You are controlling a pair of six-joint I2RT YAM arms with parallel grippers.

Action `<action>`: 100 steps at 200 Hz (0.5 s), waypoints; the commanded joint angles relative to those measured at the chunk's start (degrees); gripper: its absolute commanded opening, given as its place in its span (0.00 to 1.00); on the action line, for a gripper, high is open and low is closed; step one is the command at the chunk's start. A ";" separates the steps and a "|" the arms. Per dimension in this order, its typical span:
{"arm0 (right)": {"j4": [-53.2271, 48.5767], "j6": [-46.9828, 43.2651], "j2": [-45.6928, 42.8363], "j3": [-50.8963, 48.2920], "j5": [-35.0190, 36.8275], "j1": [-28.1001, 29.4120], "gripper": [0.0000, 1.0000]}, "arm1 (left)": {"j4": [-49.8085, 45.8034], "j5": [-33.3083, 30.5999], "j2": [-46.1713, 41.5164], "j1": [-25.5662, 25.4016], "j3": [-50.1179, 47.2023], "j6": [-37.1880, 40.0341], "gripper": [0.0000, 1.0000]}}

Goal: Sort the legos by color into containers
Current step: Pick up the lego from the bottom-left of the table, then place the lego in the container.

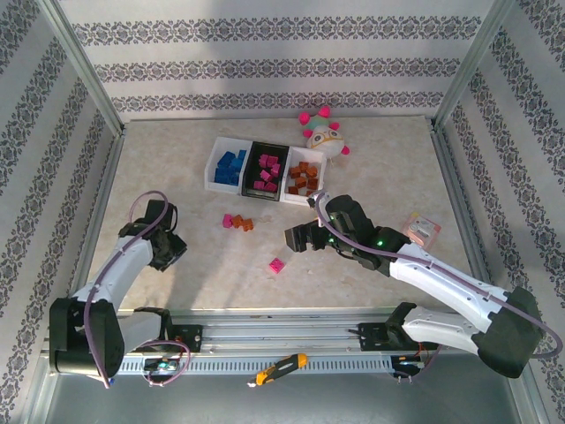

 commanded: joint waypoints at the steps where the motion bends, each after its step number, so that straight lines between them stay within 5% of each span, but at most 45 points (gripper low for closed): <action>1: 0.80 1.18 0.34 -0.86 1.39 0.56 0.97 | -4.66 0.80 -0.75 -3.19 5.41 1.82 0.31; 35: 2.37 1.32 3.21 -0.11 0.94 0.60 0.96 | -3.98 -1.54 6.41 -8.57 16.83 2.50 0.31; 100: 3.79 1.91 6.62 0.99 2.19 0.79 0.97 | -2.15 -2.15 33.22 -9.25 44.86 9.40 0.32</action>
